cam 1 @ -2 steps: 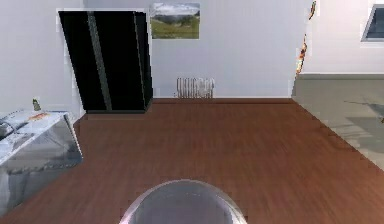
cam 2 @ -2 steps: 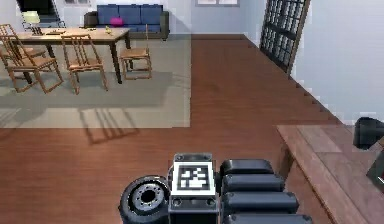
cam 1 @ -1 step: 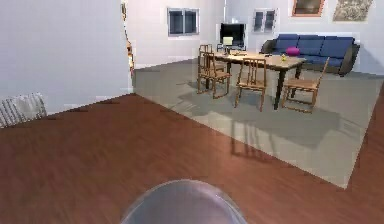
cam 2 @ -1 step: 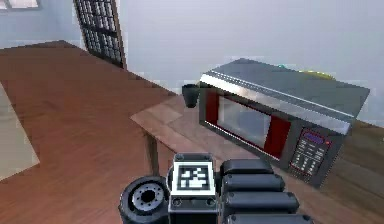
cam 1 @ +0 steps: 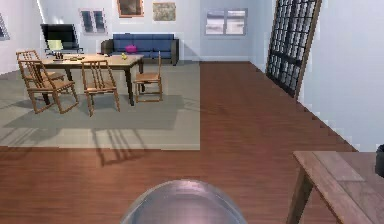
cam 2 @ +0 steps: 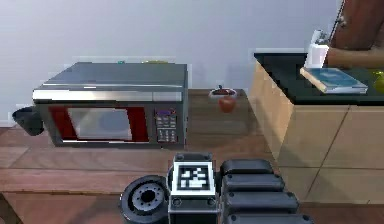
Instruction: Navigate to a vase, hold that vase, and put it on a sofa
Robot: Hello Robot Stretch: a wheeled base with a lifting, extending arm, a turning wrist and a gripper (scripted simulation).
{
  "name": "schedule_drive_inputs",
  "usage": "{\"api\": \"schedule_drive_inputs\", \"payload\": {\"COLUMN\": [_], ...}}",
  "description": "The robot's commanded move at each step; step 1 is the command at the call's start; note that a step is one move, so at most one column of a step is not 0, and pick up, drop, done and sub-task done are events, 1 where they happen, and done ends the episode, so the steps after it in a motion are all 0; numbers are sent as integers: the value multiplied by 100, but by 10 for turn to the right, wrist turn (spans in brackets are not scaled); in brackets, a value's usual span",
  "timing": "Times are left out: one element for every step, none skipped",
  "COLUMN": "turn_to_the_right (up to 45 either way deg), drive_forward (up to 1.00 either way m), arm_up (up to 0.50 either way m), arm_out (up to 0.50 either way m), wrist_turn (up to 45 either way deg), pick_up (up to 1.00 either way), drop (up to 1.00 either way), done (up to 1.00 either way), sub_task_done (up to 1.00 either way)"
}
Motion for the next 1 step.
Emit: {"api": "schedule_drive_inputs", "payload": {"turn_to_the_right": [0], "drive_forward": [100], "arm_up": [0], "arm_out": [0], "wrist_turn": [0], "pick_up": [0], "drop": [0], "done": [0], "sub_task_done": [0]}}
